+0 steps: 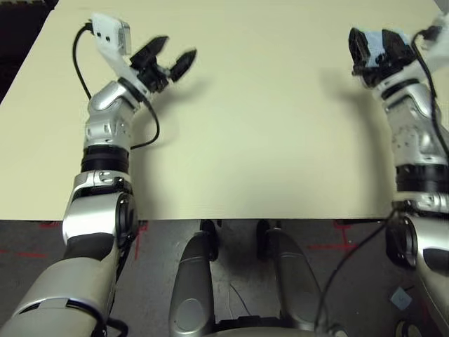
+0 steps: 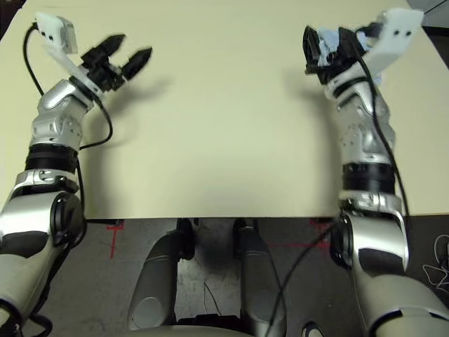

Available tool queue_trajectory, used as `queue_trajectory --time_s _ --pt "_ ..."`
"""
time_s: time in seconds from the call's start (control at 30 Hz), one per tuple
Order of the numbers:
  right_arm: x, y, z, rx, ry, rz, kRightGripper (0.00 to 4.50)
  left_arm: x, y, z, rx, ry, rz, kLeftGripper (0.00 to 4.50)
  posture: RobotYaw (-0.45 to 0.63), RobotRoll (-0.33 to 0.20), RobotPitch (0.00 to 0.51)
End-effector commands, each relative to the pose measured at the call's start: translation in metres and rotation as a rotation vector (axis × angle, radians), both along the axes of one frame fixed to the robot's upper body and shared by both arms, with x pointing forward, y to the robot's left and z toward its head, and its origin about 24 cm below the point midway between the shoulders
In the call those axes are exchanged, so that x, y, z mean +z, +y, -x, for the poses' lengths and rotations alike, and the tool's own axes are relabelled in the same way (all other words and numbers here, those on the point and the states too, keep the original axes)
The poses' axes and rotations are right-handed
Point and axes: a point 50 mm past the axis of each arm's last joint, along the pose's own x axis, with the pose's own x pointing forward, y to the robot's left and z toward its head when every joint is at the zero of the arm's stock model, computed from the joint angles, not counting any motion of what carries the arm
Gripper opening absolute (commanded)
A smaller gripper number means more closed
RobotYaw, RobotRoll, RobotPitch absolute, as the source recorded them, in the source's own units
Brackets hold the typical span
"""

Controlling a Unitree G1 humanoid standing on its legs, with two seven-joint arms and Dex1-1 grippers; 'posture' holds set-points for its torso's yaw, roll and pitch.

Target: Fold the towel and set it aside.

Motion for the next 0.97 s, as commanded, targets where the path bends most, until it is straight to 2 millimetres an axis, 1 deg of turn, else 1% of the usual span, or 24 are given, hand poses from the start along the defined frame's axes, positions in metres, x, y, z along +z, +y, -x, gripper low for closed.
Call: queue_trajectory --time_s 0.03,0.1,0.2,0.3,0.33,0.4,0.47,0.53,0.57,0.6,0.63,0.73,0.97 --pt "-0.017 0.000 -0.008 -0.053 0.035 -0.022 4.46 -0.012 0.021 0.002 0.246 -0.020 -0.008 4.50 0.02 0.000 0.348" --pt "-0.023 0.006 -0.012 -0.041 0.058 -0.055 4.46 -0.019 0.028 0.003 0.317 -0.024 -0.034 4.50 0.03 0.000 0.344" --pt "-0.028 0.010 -0.014 -0.029 0.081 -0.075 4.46 -0.025 0.036 0.005 0.340 -0.010 -0.054 4.50 0.05 0.000 0.338" --pt "-0.029 0.002 -0.014 -0.033 0.089 -0.083 4.46 -0.029 0.040 0.005 0.347 0.007 -0.072 4.50 0.03 0.000 0.333" --pt "-0.027 -0.003 -0.013 -0.037 0.089 -0.083 4.46 -0.028 0.041 0.005 0.347 0.009 -0.072 4.50 0.03 0.000 0.323" --pt "-0.024 -0.010 -0.012 -0.034 0.084 -0.079 4.46 -0.026 0.043 0.005 0.351 0.012 -0.074 4.50 0.01 0.000 0.320" --pt "-0.024 -0.016 -0.011 -0.043 0.086 -0.068 4.46 -0.027 0.042 0.004 0.347 0.020 -0.063 4.50 -0.01 0.000 0.330" --pt "-0.023 -0.019 -0.010 -0.050 0.085 -0.070 4.46 -0.028 0.040 0.003 0.332 0.030 -0.094 4.50 -0.02 0.000 0.322" --pt "-0.023 -0.020 -0.010 -0.053 0.084 -0.073 4.46 -0.029 0.038 0.003 0.325 0.031 -0.112 4.50 -0.03 0.000 0.336" --pt "-0.024 -0.022 -0.009 -0.058 0.083 -0.073 4.46 -0.030 0.036 0.003 0.312 0.032 -0.106 4.50 -0.03 0.000 0.334" --pt "-0.025 -0.024 -0.009 -0.062 0.082 -0.073 4.46 -0.030 0.033 0.001 0.283 0.035 -0.094 4.50 -0.03 0.000 0.323" --pt "-0.026 -0.025 -0.008 -0.074 0.076 -0.072 4.46 -0.028 0.027 -0.002 0.192 0.057 -0.066 4.50 -0.03 0.000 0.323" --pt "-0.027 -0.032 -0.005 -0.121 0.067 -0.080 4.46 -0.024 0.029 -0.003 0.178 0.068 -0.022 4.50 -0.04 0.000 0.319"
